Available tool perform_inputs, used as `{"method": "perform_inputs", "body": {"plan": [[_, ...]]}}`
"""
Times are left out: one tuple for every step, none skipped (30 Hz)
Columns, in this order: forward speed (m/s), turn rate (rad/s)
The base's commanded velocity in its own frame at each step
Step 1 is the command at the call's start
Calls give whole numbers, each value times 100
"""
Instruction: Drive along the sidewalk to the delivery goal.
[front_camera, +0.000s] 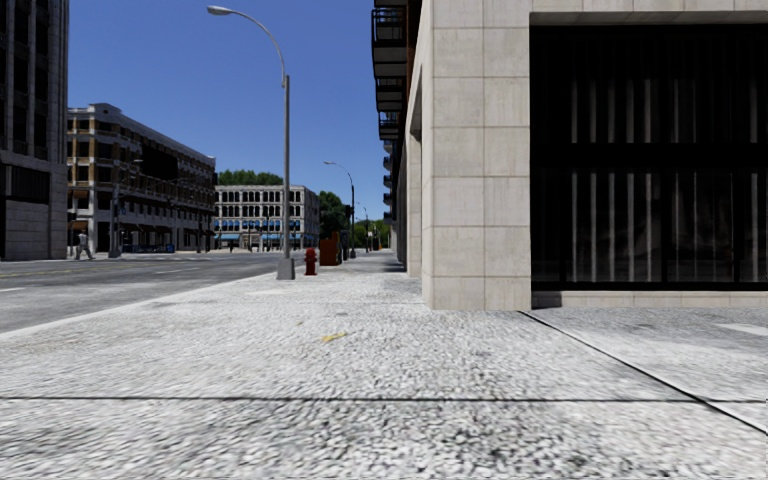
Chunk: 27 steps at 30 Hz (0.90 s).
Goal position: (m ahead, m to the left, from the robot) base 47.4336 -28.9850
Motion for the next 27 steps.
{"method": "perform_inputs", "body": {"plan": [[119,14],[119,14],[119,14],[121,14],[121,14],[124,14],[127,14],[128,14],[128,14],[132,14],[133,14],[133,14],[136,15],[139,15],[147,16],[147,16],[200,16],[200,16],[200,16],[200,15],[200,9],[200,7],[200,7],[200,7],[200,8],[200,10],[200,10]]}}
